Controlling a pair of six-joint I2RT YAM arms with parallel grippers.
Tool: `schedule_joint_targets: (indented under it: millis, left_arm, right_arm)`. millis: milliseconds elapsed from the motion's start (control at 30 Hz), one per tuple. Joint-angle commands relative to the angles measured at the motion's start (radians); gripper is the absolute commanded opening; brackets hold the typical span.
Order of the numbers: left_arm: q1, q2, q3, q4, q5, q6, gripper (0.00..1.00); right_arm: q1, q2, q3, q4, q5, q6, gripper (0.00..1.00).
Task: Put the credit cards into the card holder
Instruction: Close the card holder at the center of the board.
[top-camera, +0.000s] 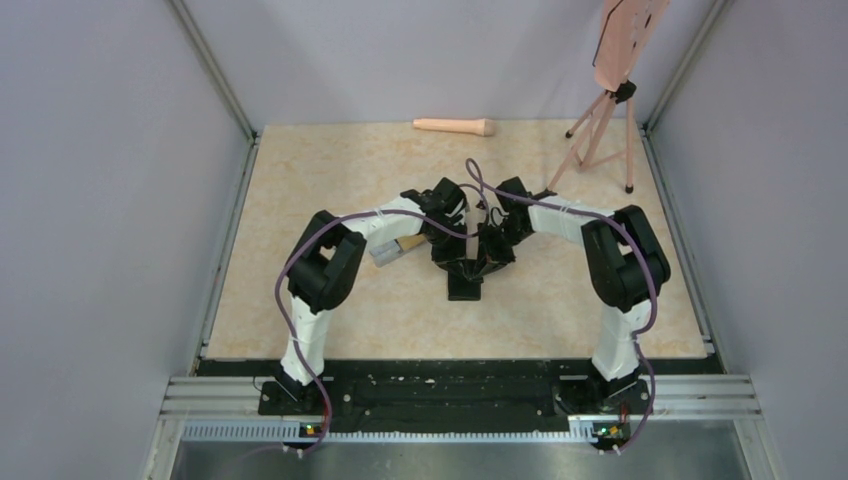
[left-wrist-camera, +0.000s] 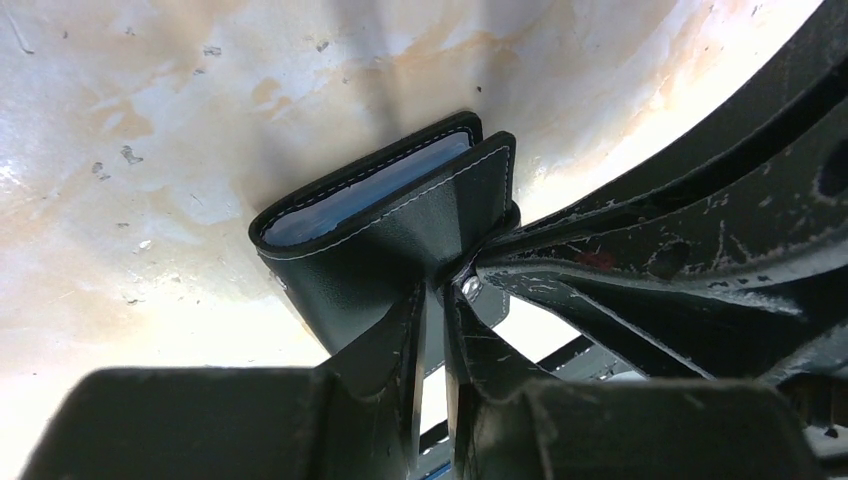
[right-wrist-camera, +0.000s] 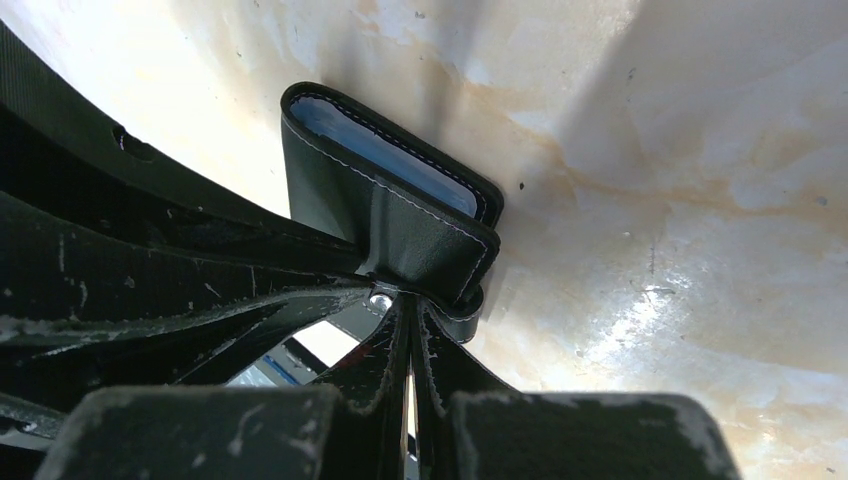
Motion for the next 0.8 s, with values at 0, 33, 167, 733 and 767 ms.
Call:
schedule_joint_targets:
  millis: [0, 33, 167, 733, 767]
  left_arm:
    - [-0.030, 0.063, 0.000, -0.035, -0.063, 0.023, 0.18]
    - [-0.031, 0.067, 0.000, -0.038, -0.068, 0.021, 0.17]
    - [-0.034, 0.079, -0.013, -0.048, -0.089, 0.012, 0.17]
    - [-0.056, 0.083, -0.134, -0.033, -0.180, -0.045, 0.17]
    - [-0.057, 0.086, -0.137, -0.032, -0.180, -0.047, 0.17]
  right_arm:
    - [0.076, 0.099, -0.028, -0.022, 0.206, -0.015, 0.00]
    - [0.082, 0.106, -0.026, -0.026, 0.219, -0.010, 0.00]
    - [0.112, 0.142, -0.015, -0.049, 0.296, 0.000, 0.00]
    - [0.256, 0.184, -0.157, 0.041, 0.504, 0.073, 0.00]
    - [0.258, 0.182, -0.170, 0.057, 0.505, 0.078, 0.00]
